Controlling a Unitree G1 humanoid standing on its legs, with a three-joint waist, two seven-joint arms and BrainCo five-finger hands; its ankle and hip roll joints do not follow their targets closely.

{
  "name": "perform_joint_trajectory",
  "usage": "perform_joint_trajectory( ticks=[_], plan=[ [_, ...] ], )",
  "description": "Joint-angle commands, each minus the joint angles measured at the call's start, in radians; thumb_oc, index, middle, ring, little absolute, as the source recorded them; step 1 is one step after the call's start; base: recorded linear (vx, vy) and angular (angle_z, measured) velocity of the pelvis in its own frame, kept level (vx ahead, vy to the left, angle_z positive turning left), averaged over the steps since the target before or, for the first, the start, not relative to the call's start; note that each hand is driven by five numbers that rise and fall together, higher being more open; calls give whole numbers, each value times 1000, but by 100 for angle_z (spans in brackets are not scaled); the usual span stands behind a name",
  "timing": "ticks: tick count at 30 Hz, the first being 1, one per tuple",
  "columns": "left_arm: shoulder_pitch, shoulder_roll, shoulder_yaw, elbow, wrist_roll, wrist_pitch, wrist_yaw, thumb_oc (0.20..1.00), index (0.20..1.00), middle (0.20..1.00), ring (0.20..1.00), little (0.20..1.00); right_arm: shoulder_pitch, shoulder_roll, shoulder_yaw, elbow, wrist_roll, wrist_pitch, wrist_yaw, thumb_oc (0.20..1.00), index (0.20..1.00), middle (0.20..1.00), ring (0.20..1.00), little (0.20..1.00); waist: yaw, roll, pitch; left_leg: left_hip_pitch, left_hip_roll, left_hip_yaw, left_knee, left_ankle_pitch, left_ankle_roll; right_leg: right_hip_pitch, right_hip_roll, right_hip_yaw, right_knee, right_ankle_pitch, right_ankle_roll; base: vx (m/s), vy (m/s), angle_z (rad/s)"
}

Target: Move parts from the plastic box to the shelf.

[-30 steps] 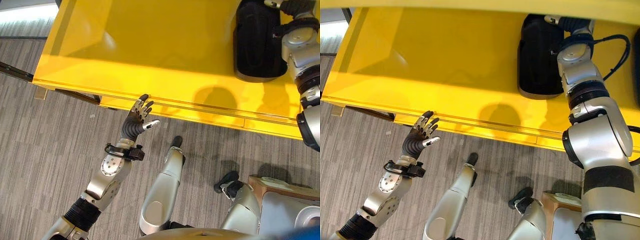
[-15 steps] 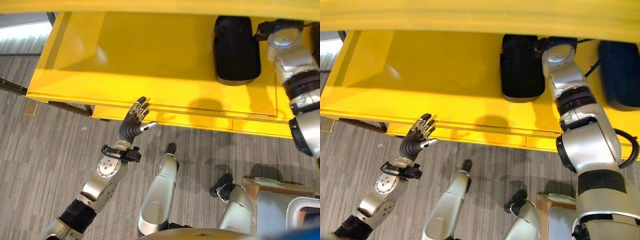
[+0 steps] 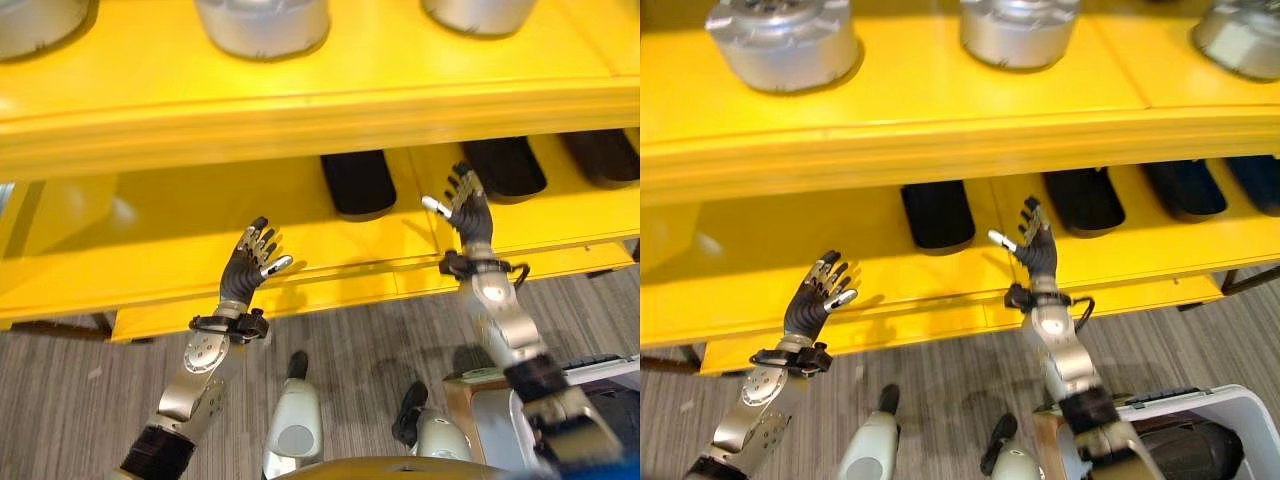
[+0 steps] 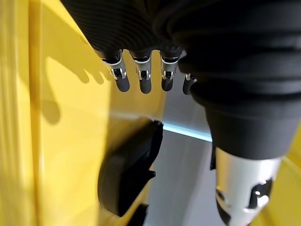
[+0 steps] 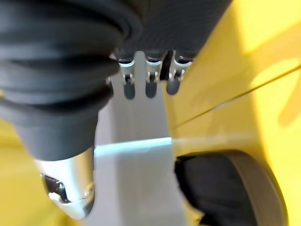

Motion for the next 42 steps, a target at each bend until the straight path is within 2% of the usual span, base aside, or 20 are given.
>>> perform_joint_trajectory(
  ticks=[1,6,12,16,19,23,24,26,27,28,29,31,32,35,36,37,42],
  plan=[
    [-35,48,-6,-6,44,-34,-30,1000,1000,1000,1000,1000,-126,-49,-80,7,16,-63,70,1000,1000,1000,1000,1000,-4,-20,-53,-63,-4,19,-88,119,24,67,11,10,-32,-40,41,65,4,-36],
    [36,-7,47,20,84,-29,-52,1000,1000,1000,1000,1000,71,-60,-125,-99,7,-49,141,1000,1000,1000,1000,1000,-63,-6,-124,31,26,90,-199,154,2,115,32,58,-134,0,53,54,14,-25],
    [84,-54,89,35,110,-34,-65,1000,1000,1000,1000,1000,206,-48,-180,-136,52,-45,187,1000,1000,1000,1000,1000,-105,12,-156,77,55,147,-210,151,-9,124,51,118,-158,7,49,5,-15,-36],
    [99,-74,104,45,122,-36,-61,1000,1000,1000,1000,1000,258,-47,-207,-138,30,-46,191,1000,1000,1000,1000,1000,-128,26,-152,88,82,161,-210,169,-23,125,76,138,-151,-8,34,-22,-98,-21],
    [91,-99,106,47,126,-43,-49,1000,1000,1000,1000,1000,286,-52,-228,-87,6,-47,164,1000,1000,1000,1000,1000,-147,55,-131,89,126,159,-209,223,-44,114,118,153,-123,-40,2,-47,-172,-8],
    [94,-119,112,33,127,-51,-45,1000,1000,1000,1000,1000,315,-91,-278,-123,-56,-67,156,1000,1000,1000,1000,1000,-163,85,-86,53,146,144,-182,293,-61,107,146,156,-119,-55,-32,-77,-170,-6],
    [102,-124,117,20,128,-54,-50,1000,1000,1000,1000,1000,315,-98,-285,-118,-79,-70,150,1000,1000,1000,1000,1000,-163,91,-72,31,139,129,-151,294,-53,104,148,160,-129,-53,-39,-93,-192,3],
    [99,-128,113,20,131,-50,-59,1000,1000,1000,1000,1000,339,-92,-300,-114,-72,-68,145,1000,1000,1000,1000,1000,-165,85,-58,-5,121,131,-101,293,-43,113,143,151,-147,-46,-45,-45,-124,8],
    [103,-127,107,21,130,-51,-66,1000,1000,1000,1000,1000,360,-91,-312,-123,-81,-63,149,1000,1000,1000,1000,1000,-163,79,-49,-25,72,119,-75,273,-29,124,131,147,-161,-42,-43,-6,-60,35],
    [110,-125,105,19,127,-51,-72,1000,1000,1000,1000,1000,365,-84,-305,-125,-75,-63,157,1000,1000,1000,1000,1000,-155,68,-53,-53,-29,83,-80,215,1,121,115,148,-176,-24,-36,7,-19,34],
    [110,-125,105,19,127,-51,-72,1000,1000,1000,1000,1000,365,-84,-305,-125,-75,-63,157,1000,1000,1000,1000,1000,-155,68,-54,-54,-29,83,-80,216,1,120,115,148,-176,-24,-36,2,-8,18],
    [122,-120,113,9,129,-51,-78,1000,1000,1000,1000,1000,357,-81,-289,-119,-78,-63,172,1000,1000,1000,1000,1000,-135,57,-58,-84,-149,7,-78,164,29,103,115,166,-178,-11,-31,6,-14,-14],
    [127,-116,118,0,128,-53,-78,1000,1000,1000,1000,1000,344,-82,-274,-114,-80,-64,176,1000,1000,1000,1000,1000,-121,52,-58,-87,-191,-40,-77,147,41,91,124,187,-175,-4,-29,8,-24,-32],
    [132,-117,127,-23,127,-58,-69,1000,1000,1000,1000,1000,283,-78,-207,-86,-82,-58,185,1000,1000,1000,1000,1000,-77,35,-57,-82,-319,-242,-54,111,80,69,159,285,-182,12,-27,33,2,-124],
    [132,-119,130,-24,122,-61,-71,1000,1000,1000,1000,1000,264,-75,-191,-83,-76,-56,189,1000,1000,1000,1000,1000,-71,32,-57,-80,-329,-265,-48,103,85,65,169,314,-182,14,-29,48,56,-187],
    [131,-124,127,-24,105,-66,-76,1000,1000,1000,1000,1000,242,-71,-170,-89,-71,-50,202,1000,1000,1000,1000,1000,-73,30,-64,-56,-321,-253,-75,99,103,61,189,350,-185,22,-27,77,118,-141],
    [142,-90,109,-27,96,-55,-80,1000,1000,1000,1000,1000,244,-48,-133,-90,-23,-16,226,1000,1000,1000,1000,1000,-74,12,-87,26,-295,-152,-130,73,151,84,190,416,-180,24,-14,71,124,-104]
  ],
)
